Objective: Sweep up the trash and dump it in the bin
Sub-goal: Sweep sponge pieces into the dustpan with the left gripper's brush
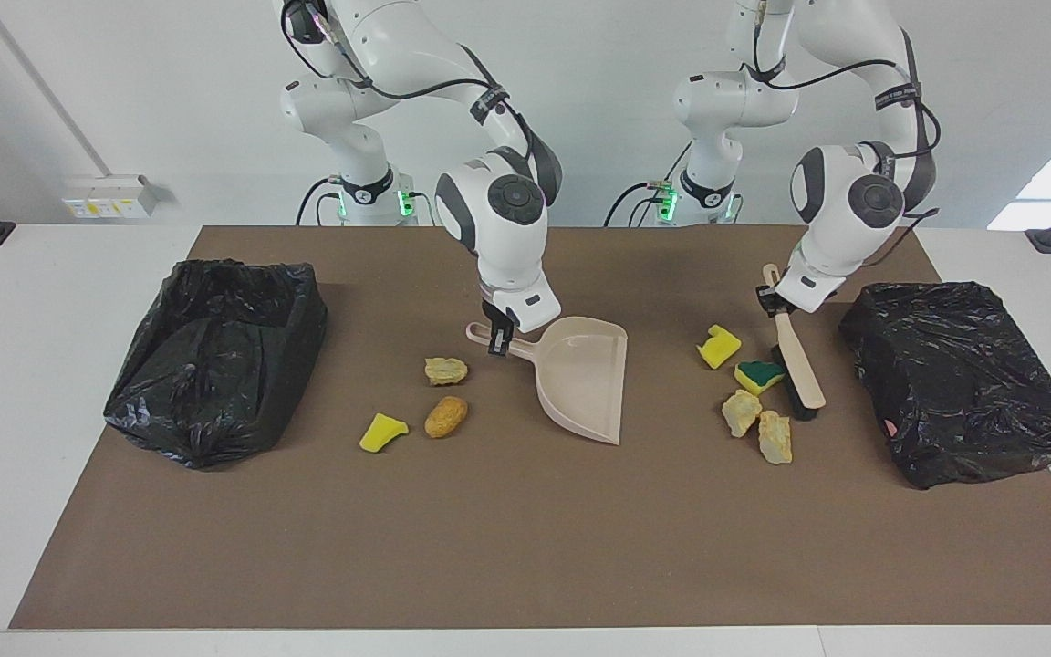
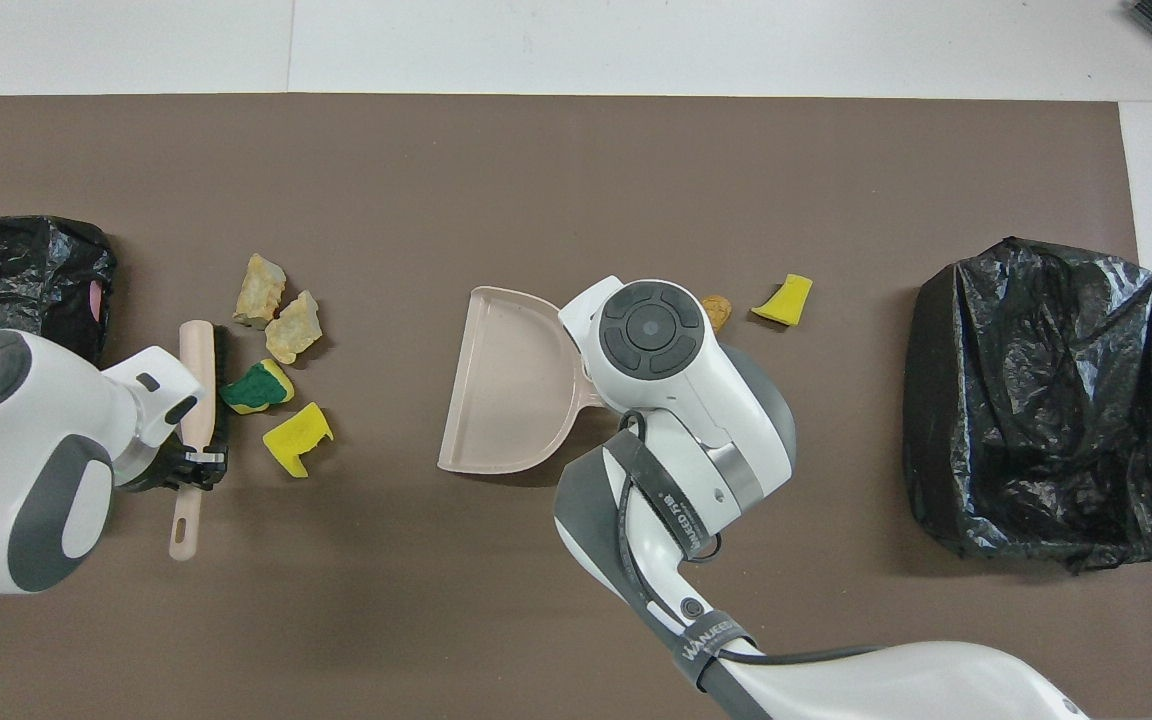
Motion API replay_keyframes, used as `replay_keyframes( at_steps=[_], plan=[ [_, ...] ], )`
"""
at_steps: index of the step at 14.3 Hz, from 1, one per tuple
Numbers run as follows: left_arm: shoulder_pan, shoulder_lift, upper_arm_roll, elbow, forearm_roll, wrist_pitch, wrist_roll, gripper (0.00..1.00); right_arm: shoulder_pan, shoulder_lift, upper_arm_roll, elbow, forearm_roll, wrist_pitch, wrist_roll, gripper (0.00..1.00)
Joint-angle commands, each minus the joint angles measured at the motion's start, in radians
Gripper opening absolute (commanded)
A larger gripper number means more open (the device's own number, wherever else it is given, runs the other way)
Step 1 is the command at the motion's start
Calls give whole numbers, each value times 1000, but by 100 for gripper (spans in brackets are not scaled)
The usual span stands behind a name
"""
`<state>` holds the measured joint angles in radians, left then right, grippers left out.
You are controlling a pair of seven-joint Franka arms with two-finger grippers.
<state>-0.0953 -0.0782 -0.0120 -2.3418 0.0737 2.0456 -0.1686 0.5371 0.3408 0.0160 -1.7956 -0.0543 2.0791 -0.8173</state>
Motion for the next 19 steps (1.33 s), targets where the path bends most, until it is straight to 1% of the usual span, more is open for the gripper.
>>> replay_keyframes(
  at_steps=[1,6,13,15,17,19],
  plan=[
    [-70,-41,9,-54,-14,25,-69,0,-8,-32,10,-53,25,24,-59,0],
    [-228,-43,9,-54,-127,56,-196,0,-6,-32,10,-53,25,26,-52,0],
    [-411,-31,10,-34,-284,172,-273,0,-6,-32,10,-53,25,26,-49,0],
    [-440,-15,9,1,-287,157,-292,0,-6,-32,10,-53,25,26,-48,0],
    [-445,-11,9,42,-287,134,-295,0,-6,-32,10,-53,25,25,-48,0],
    [-426,-26,15,96,-287,46,-284,0,-6,-32,9,-53,25,26,-48,0]
  ],
)
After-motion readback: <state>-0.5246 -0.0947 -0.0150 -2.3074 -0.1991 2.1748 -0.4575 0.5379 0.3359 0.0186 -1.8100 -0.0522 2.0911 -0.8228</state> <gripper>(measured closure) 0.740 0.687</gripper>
